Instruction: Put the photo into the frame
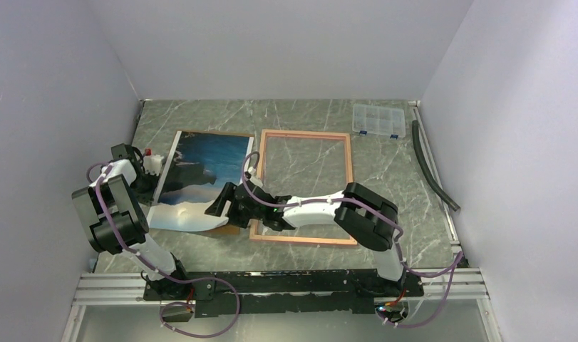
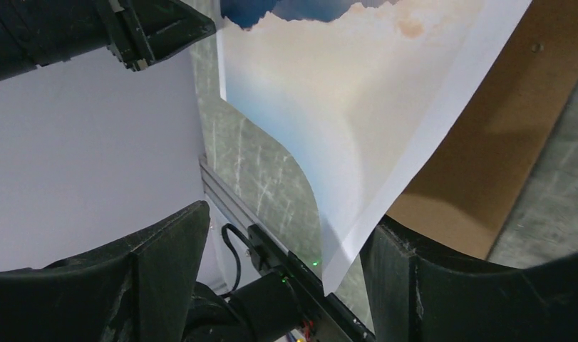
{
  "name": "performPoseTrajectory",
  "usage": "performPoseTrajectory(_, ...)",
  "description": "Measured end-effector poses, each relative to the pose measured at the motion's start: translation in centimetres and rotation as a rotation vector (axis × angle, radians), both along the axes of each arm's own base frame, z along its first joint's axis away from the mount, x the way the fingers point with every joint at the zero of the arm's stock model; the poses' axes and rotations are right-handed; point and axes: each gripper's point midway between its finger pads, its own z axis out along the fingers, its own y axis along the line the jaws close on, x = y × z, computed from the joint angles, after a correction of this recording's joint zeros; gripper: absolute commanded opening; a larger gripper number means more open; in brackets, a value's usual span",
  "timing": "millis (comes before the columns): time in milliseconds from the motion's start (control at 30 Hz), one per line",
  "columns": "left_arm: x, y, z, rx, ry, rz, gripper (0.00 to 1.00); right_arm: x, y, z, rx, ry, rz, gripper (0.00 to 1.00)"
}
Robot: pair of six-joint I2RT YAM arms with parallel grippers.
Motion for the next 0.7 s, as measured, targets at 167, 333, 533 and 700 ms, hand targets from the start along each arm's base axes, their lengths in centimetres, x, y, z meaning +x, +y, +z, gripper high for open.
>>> performPoseTrajectory(167,0.0,0.0,0.1,0.002,-0.003,-0.001,0.05,0.1,0.1,0.0,-0.003,0.013,-0.007,0.58)
performPoseTrajectory(333,-0.2,-0.1,0.2,-0.004,0.007,0.0,0.15,0.1,-0.8,-1.3,-0.077,0.036,-0.025,0.25)
performPoseTrajectory(533,0.4,0.6,2.0,-0.02,-0.007,0.029,0.5,1.0,-0.8,-0.6,-0.131,-0.035,-0.015,0.0)
performPoseTrajectory(700,2.1,2.2,5.2,-0.027,-0.082,0.069,0.76,1.9,-0.7,2.1,-0.194,-0.204,0.07,0.0)
